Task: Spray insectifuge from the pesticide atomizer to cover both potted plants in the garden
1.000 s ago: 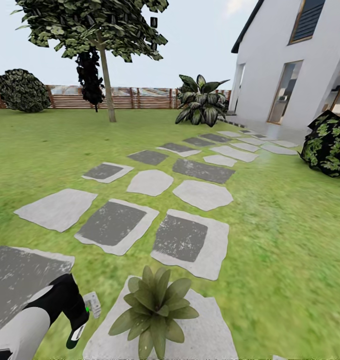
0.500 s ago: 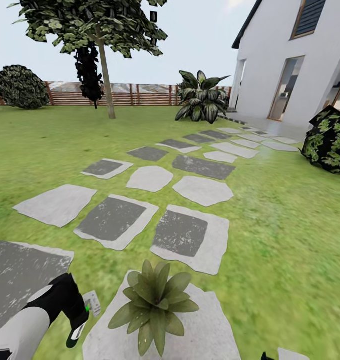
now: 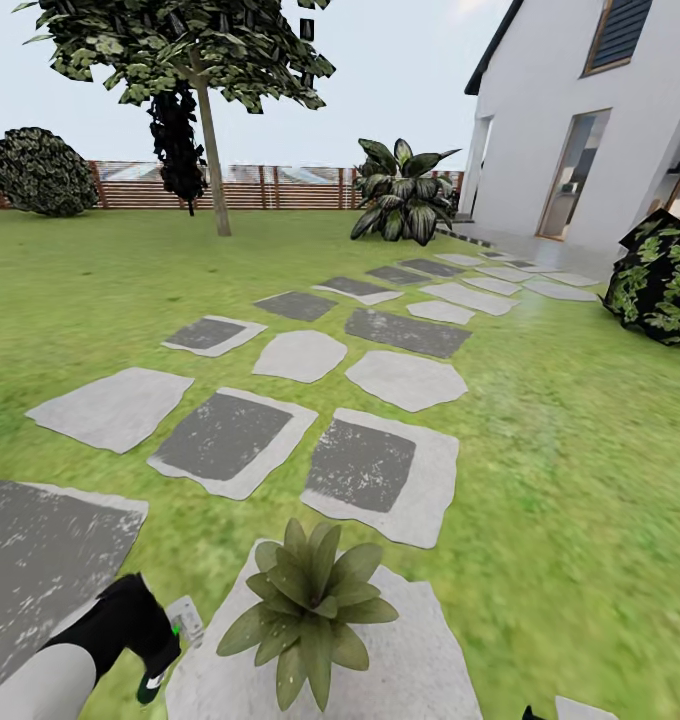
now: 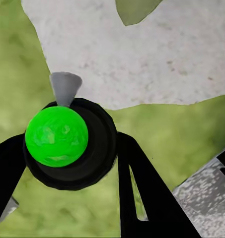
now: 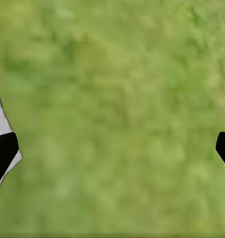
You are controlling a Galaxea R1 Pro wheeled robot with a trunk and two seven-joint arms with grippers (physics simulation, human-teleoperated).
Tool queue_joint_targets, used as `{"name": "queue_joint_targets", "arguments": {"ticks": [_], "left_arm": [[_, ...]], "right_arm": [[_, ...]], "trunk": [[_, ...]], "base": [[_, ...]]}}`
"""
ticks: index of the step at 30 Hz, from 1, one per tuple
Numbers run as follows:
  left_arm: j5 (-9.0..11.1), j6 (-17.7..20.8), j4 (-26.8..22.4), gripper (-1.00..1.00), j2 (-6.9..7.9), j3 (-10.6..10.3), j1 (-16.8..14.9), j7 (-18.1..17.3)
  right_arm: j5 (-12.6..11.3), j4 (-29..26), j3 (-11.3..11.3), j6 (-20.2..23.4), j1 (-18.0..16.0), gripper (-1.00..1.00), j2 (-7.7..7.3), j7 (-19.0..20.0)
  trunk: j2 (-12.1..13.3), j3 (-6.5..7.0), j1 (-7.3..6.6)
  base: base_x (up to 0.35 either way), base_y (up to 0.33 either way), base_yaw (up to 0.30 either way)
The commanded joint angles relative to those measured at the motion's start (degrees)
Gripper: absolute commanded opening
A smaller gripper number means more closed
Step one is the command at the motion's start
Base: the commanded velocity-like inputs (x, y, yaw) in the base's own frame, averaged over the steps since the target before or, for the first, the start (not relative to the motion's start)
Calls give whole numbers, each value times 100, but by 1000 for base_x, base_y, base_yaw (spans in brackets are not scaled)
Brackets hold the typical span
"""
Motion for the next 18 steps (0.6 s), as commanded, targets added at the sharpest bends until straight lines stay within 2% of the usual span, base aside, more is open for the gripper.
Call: {"name": "queue_joint_targets", "arguments": {"ticks": [1, 3, 6, 18], "left_arm": [[85, 40, 15, -100, -5, 27, 1, 34], [240, 25, 50, -100, 1, 15, 11, 111], [314, 12, 71, -100, 18, 4, 16, 133], [259, 16, 72, -100, -7, -22, 35, 147]], "right_arm": [[61, 8, -39, -21, -5, 100, 1, -14], [57, 9, -38, -25, -5, 100, 1, -14], [54, 9, -38, -26, -5, 100, 1, -14], [44, 0, -38, -35, -5, 100, 12, -29]], "trunk": [[-2, -5, -1], [-2, -5, -1], [-2, -5, -1], [-2, -52, -1]], "base": [[0, 0, 0], [0, 0, 0], [0, 0, 0], [-57, 102, 20]]}}
